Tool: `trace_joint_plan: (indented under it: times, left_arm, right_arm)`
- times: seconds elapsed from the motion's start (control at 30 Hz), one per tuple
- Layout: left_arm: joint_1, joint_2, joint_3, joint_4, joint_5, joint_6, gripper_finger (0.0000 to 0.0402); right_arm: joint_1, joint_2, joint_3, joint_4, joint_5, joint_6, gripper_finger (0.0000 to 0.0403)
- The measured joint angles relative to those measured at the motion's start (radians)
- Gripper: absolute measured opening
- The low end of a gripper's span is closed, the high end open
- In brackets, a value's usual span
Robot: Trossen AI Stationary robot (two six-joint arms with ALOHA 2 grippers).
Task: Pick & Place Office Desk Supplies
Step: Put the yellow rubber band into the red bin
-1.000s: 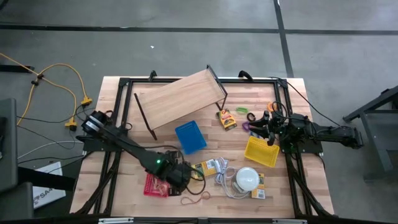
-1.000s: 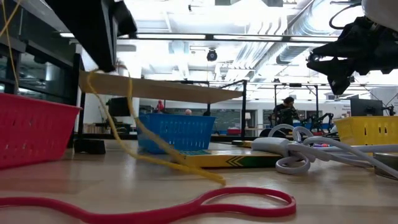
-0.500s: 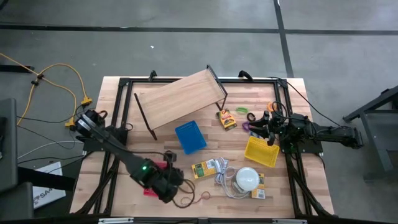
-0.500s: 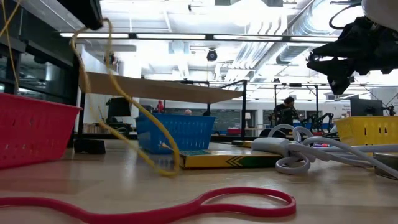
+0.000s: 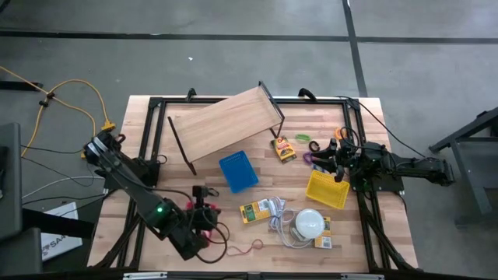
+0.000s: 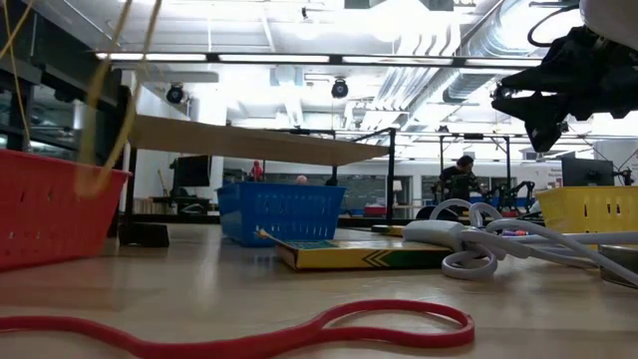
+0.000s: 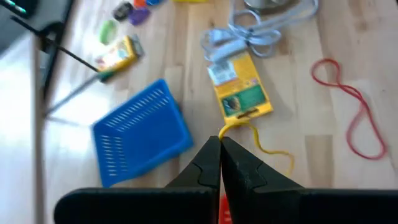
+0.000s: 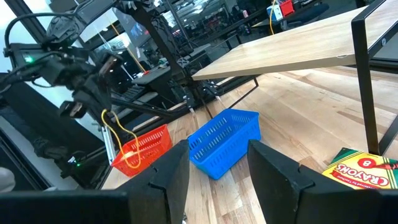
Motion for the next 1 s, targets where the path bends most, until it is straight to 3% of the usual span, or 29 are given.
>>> trace_joint_plan:
  times: [0.4,1.0]
  left_arm:
    - [-0.052,-0.047,0.000,-0.090,-0.055,-0.057,0.0001]
    - [-0.185,-0.059,0.000,-0.366,-0.061,-0.393,0.0001]
  right_arm:
    - [0.000,0.000,0.000,0.000,0.000,0.000,0.0150]
    - [0.000,0.000,0.000,0.000,0.000,0.000,0.0150]
